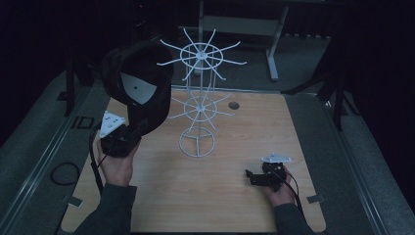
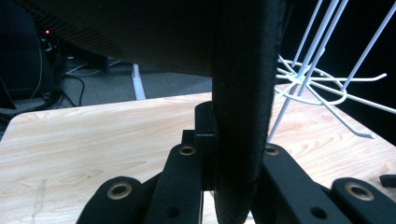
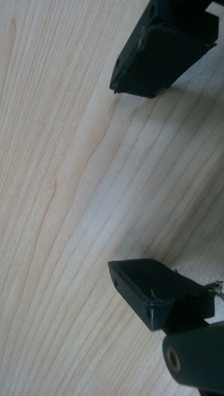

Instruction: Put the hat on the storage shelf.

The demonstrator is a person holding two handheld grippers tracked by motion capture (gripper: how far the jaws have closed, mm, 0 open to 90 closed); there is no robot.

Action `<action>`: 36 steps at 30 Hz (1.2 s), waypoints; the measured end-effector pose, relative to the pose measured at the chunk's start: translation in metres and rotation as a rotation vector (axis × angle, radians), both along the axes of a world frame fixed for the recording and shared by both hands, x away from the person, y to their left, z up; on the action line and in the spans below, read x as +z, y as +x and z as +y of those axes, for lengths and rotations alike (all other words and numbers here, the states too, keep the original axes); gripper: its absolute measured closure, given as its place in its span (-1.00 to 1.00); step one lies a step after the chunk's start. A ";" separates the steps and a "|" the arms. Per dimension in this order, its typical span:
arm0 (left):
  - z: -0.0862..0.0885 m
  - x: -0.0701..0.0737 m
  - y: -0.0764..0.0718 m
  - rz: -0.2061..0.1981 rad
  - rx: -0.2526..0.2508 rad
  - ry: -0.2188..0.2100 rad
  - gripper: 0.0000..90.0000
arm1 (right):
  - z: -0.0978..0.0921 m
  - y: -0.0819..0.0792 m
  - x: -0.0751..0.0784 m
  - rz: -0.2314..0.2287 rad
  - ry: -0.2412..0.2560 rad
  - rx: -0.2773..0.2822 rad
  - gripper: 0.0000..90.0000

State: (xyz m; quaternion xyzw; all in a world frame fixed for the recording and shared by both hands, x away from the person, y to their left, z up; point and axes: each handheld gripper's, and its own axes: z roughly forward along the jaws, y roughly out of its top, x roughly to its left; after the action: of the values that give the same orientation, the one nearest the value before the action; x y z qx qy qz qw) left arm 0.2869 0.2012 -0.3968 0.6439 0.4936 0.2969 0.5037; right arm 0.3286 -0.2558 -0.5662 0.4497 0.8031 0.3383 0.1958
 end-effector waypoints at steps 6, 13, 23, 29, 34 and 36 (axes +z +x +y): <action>0.000 0.004 0.002 0.004 0.001 0.007 0.92 | 0.000 0.000 0.000 0.000 0.000 -0.001 -0.74; 0.002 0.007 0.003 0.003 0.005 0.002 0.92 | 0.000 0.000 0.000 -0.001 0.000 0.000 -0.74; 0.007 0.013 0.004 -0.006 0.023 0.003 0.92 | 0.000 0.000 0.000 -0.001 0.000 0.000 -0.74; 0.011 0.016 0.005 -0.013 0.043 0.016 0.92 | 0.000 -0.001 0.000 -0.001 -0.001 0.000 -0.74; 0.011 0.018 0.008 -0.016 0.059 0.041 0.92 | 0.000 -0.001 0.000 -0.001 -0.001 0.000 -0.74; 0.011 0.018 0.008 -0.019 0.063 0.047 0.92 | 0.000 -0.001 0.000 -0.001 0.000 0.000 -0.74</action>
State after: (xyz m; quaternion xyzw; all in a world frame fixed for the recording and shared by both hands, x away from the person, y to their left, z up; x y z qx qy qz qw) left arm 0.2953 0.2119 -0.3786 0.6370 0.5018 0.3301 0.4832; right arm 0.3280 -0.2559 -0.5663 0.4495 0.8031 0.3383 0.1962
